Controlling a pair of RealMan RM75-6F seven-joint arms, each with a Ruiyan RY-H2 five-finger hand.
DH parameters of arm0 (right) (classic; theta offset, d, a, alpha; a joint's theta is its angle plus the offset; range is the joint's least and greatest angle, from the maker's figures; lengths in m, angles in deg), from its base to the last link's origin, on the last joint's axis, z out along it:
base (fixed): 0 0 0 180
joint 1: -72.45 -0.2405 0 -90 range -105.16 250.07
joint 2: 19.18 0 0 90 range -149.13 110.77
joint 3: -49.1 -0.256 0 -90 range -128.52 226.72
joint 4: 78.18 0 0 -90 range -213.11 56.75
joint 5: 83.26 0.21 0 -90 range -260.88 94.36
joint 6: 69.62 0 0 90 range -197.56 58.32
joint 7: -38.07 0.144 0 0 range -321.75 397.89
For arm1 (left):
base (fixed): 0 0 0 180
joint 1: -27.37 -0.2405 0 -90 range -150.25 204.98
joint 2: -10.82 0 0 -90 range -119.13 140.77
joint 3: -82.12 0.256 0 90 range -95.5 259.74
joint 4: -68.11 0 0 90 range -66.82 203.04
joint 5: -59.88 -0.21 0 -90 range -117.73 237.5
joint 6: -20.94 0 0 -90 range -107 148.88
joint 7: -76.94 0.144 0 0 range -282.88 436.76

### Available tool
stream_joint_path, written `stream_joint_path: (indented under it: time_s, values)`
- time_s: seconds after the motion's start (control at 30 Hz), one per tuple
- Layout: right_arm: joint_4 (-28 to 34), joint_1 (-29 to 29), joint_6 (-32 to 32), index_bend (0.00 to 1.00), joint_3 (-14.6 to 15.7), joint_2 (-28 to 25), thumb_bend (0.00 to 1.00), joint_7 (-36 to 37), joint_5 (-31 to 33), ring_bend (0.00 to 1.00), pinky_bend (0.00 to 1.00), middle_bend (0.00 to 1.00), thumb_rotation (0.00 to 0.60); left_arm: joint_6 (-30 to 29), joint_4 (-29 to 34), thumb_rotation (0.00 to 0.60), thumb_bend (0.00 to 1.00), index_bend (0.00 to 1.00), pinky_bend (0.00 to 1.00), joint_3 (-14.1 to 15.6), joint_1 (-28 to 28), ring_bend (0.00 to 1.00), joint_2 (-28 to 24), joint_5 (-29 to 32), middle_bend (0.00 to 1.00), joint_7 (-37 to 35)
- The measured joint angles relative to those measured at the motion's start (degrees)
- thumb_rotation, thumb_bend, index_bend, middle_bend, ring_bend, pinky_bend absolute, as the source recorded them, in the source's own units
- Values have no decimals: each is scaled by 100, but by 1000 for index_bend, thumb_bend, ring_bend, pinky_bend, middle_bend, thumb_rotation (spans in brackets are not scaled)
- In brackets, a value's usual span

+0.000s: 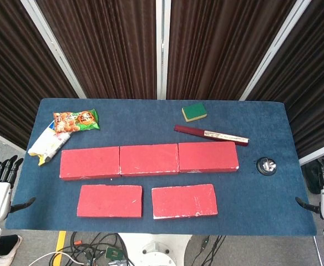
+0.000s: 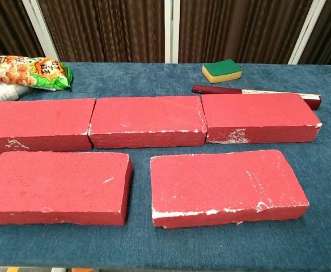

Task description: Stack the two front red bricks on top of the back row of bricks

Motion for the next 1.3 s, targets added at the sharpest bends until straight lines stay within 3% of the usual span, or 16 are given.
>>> stream_joint_path:
  time_s: [0.33,0.73,1.0,1.3]
  values:
    - [79,-32,-105,0,83,-99,0,341,-208,0,0,0,600,46,35,600,0,36,0,28,22,0,9,-44,0,46]
    - [426,-219,-271,0,368,-134,0,-272,-806,0,0,0,600,142,41,600,0,36,0,66,50,0,36,-41,0,104]
    - [928,-626,-901,0,573,-89,0,-1066,-1147,0,0,0,600,208,-24,600,0,36,0,74,99,0,107,-68,0,56]
    - [1462,-1261,-2009,0,680,341,0,-1884,-1054,0,0,0,600,256,-60,600,0,36,0,103,120,0,102,-92,0,-7]
